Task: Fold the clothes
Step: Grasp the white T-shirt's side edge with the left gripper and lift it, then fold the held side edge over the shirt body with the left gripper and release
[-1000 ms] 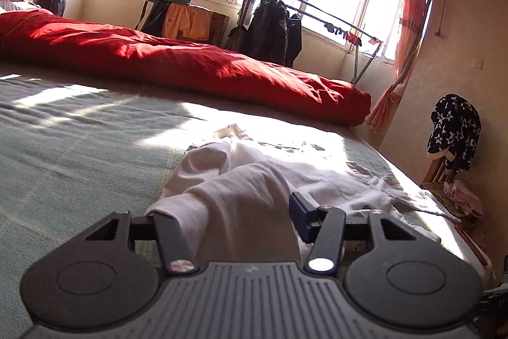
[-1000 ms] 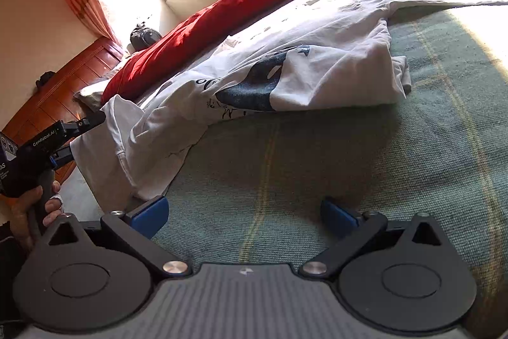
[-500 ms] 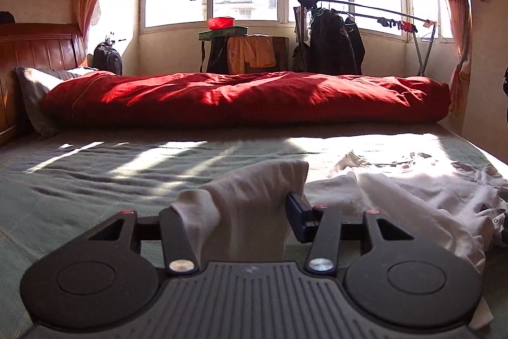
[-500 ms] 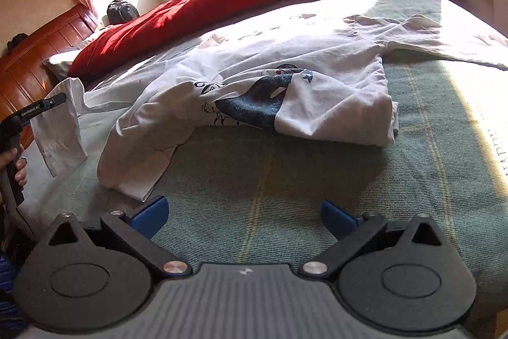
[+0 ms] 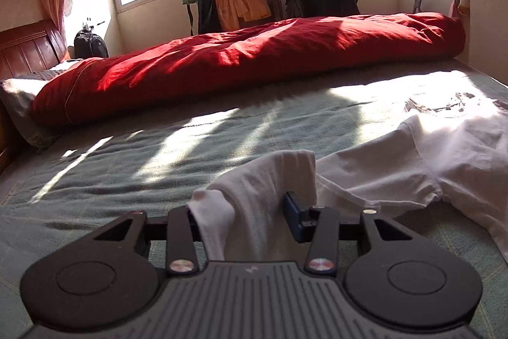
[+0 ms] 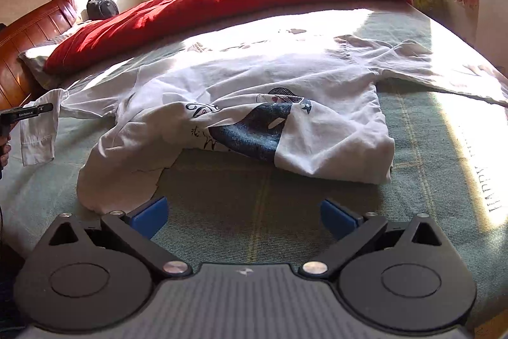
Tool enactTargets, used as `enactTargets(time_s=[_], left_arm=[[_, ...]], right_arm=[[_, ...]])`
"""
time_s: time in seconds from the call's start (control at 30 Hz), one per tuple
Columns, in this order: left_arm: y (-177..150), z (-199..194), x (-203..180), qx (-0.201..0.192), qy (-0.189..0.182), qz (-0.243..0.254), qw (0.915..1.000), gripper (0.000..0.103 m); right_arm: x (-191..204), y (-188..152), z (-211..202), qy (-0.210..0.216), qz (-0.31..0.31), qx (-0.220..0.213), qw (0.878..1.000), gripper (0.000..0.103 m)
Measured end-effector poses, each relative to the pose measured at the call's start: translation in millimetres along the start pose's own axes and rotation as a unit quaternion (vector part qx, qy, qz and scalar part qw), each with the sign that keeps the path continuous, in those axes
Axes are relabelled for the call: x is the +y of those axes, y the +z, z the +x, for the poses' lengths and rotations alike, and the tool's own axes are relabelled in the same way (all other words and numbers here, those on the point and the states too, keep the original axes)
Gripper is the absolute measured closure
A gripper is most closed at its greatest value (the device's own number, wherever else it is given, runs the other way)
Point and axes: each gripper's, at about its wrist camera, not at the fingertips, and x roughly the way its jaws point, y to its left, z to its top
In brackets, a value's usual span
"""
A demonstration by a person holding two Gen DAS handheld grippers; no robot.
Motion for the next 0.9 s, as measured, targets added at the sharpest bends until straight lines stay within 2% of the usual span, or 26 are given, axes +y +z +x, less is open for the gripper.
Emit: enactTargets(time_s=[0.13,0.17,0.2,0.5,0.57,0.7,0.73,0.8,0.83,0.9], left_arm=[[12.7,18.2,23.1,0.015,-0.024,-0.012,0.9995,0.063],[10.9,22.5,26.3,0.024,-0.027,-0.016,0.9992,0.060],[6.0,26.2,27.9,0.035,-0.028,-0.021,0.9988,0.056],[-38.5,59.8,42.5,0.133,-0.030,-0.068,0.9883,0.048],[-40.8,51.7,47.0,0.127,-0.018,-0.077,0.9888,0.048],[-37.7,20.8,44.5,0.087,0.000,-0.069,0.9939,0.045],[-35.5,14.6,36.8,0.074,-0.008,-0.055,0.9957,0.042],[-31.3,2.0,21.4,0.048,-0.024,-0.028,0.9982,0.028],[-30.0,0.0,10.8,0.041,-0.032,-0.008,0.9986,0.028],[-33.4,12.3,-9.7,0.057,-0.020,0.031,0.9977,0.027]], right_arm=[[4.5,3.9,10.4,-0.009,0.006,0.005,1.000,0.000],[6.8,4.7,12.8,-0.010,0.005,0.007,1.000,0.000],[9.2,5.4,15.2,-0.011,0.004,0.008,1.000,0.000],[25.7,5.7,24.7,-0.012,-0.023,0.022,0.999,0.000],[25.5,6.5,24.8,-0.014,-0.023,0.022,0.999,0.000],[24.5,7.3,25.8,-0.012,-0.018,0.021,1.000,0.000],[25.3,6.9,26.4,-0.011,-0.018,0.020,1.000,0.000],[27.1,6.2,28.0,-0.010,-0.019,0.021,1.000,0.000],[28.9,5.9,29.3,-0.010,-0.019,0.021,1.000,0.000],[32.4,5.3,30.2,-0.007,-0.021,0.022,1.000,0.000]])
